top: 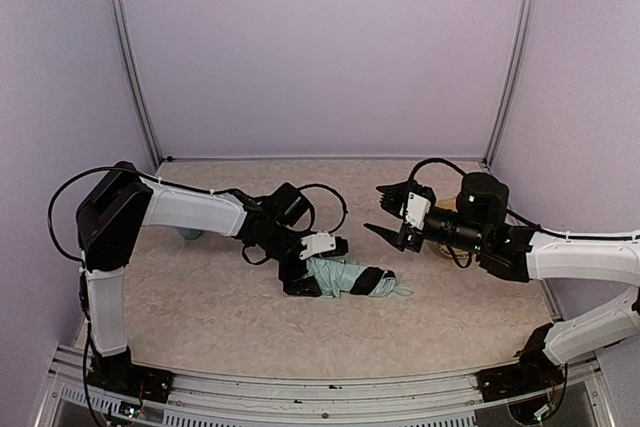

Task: Put away the umbrella

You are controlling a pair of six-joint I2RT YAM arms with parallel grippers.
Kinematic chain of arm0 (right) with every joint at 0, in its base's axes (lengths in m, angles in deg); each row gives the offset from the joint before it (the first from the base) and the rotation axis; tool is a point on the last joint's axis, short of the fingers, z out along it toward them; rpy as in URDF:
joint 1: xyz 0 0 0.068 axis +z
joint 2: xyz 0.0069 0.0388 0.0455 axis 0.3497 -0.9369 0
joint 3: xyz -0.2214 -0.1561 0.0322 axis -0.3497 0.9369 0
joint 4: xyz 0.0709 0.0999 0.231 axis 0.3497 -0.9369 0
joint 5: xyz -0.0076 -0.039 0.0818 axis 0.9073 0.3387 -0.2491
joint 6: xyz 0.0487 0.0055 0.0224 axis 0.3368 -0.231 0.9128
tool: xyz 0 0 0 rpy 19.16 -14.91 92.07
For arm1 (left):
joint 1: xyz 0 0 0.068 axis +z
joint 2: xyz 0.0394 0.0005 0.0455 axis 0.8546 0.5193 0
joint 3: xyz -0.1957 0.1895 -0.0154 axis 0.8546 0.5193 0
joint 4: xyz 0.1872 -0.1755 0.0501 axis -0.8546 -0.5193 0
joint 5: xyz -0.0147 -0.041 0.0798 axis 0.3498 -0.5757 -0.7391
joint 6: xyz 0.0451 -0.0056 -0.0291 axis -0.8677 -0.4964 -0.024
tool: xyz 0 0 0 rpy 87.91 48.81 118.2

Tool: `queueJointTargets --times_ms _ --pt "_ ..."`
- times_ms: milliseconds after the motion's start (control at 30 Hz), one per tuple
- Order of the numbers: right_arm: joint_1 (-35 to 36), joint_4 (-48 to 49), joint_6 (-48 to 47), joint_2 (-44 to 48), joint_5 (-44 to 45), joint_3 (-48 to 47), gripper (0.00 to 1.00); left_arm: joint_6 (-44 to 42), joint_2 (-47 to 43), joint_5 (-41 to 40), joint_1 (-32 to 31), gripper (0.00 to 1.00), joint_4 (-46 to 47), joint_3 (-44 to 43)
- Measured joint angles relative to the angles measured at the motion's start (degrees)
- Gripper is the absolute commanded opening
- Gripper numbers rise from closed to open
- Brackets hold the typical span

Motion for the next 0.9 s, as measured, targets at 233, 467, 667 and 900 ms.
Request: queueJointTargets --times_ms 233,467,667,900 --pt "0.0 -9.6 2.6 -2.9 -4.8 -5.7 0.83 -0.6 -11.7 -2.0 0.4 0.99 11.4 9.7" --pt "0.0 -14.5 4.5 -5.8 -6.8 -8.3 0.81 2.3 -21.7 0.2 2.8 0.99 25.0 19.2" --pt "0.0 -19.4 7.3 -13.2 -4.6 -14.8 0.79 12.5 -30.6 2.9 8.0 0.99 42.4 30.2" --pt "-7.0 -19.7 16.4 -13.2 -1.9 -15.3 0.85 20.3 -42.6 -5.4 8.5 0.99 67.2 45.6"
